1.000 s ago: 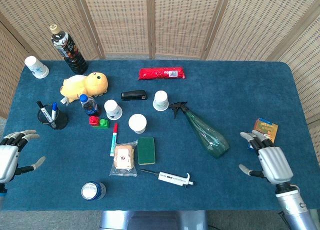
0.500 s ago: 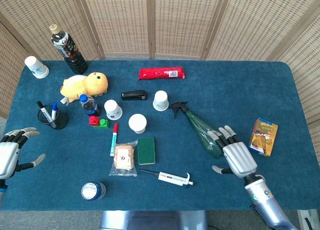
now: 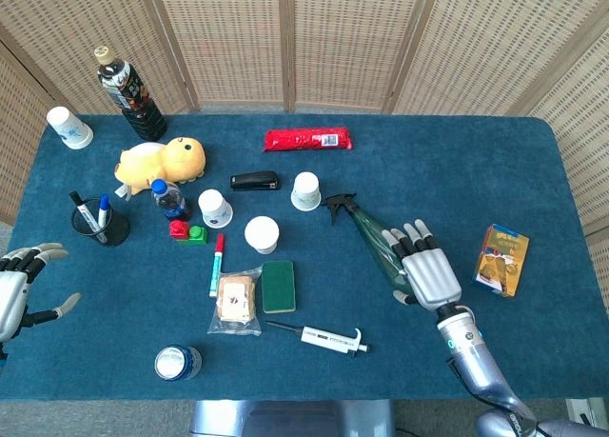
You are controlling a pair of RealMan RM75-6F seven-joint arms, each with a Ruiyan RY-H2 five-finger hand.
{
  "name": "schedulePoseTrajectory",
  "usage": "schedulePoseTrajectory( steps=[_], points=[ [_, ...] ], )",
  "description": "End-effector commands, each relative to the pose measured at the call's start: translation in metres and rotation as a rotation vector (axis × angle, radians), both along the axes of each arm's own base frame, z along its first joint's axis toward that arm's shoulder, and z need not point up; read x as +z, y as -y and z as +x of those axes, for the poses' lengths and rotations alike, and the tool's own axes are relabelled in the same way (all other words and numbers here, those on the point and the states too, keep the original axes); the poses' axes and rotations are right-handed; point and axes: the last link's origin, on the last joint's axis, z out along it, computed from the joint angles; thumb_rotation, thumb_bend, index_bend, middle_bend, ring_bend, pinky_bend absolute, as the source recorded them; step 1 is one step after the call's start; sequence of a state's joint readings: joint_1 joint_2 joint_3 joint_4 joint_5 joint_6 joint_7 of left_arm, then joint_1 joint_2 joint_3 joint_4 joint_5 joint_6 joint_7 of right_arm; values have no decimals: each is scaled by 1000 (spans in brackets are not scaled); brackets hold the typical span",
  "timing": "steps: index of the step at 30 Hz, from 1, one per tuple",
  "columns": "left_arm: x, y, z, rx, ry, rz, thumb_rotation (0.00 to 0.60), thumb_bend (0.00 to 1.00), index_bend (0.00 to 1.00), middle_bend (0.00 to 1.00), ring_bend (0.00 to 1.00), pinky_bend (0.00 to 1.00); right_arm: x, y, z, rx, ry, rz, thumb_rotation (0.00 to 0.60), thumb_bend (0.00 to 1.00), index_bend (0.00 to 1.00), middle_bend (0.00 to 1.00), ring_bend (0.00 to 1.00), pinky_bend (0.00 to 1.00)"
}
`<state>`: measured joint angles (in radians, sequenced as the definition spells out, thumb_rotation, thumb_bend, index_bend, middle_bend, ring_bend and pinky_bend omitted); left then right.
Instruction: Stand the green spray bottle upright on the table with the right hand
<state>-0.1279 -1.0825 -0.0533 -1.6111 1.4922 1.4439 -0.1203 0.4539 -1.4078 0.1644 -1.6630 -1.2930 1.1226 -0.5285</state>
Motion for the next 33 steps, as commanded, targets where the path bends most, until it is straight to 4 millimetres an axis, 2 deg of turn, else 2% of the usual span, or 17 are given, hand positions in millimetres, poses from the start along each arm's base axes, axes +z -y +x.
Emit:
schedulePoseTrajectory(
  steps=[1,8,15,24,29,33],
  points=[
    [1,0,0,-2,-2,1,479,279,278,267,253,211,0,7,-8,2,-55,-23,600,161,0,0,0,16],
    [2,1,3,-8,-1,3,477,279,277,267,253,206,9,23,-34,-1,-169,-66,600,160,0,0,0,16],
    [1,0,6,-11,-1,2,482,279,277,267,253,204,15,40,-52,-25,-196,-89,600,160,0,0,0,16],
    [2,-2,6,-15,16,16,478,280,276,269,253,200,34,77,-78,-70,-260,-119,600,160,0,0,0,17],
    [1,-1,4,-11,22,16,480,280,277,270,253,200,45,71,-72,-75,-224,-106,600,162,0,1,0,16],
    [-1,-3,2,-11,26,5,479,278,277,271,253,199,50,57,-53,-99,-137,-46,600,161,0,5,0,17]
  ],
)
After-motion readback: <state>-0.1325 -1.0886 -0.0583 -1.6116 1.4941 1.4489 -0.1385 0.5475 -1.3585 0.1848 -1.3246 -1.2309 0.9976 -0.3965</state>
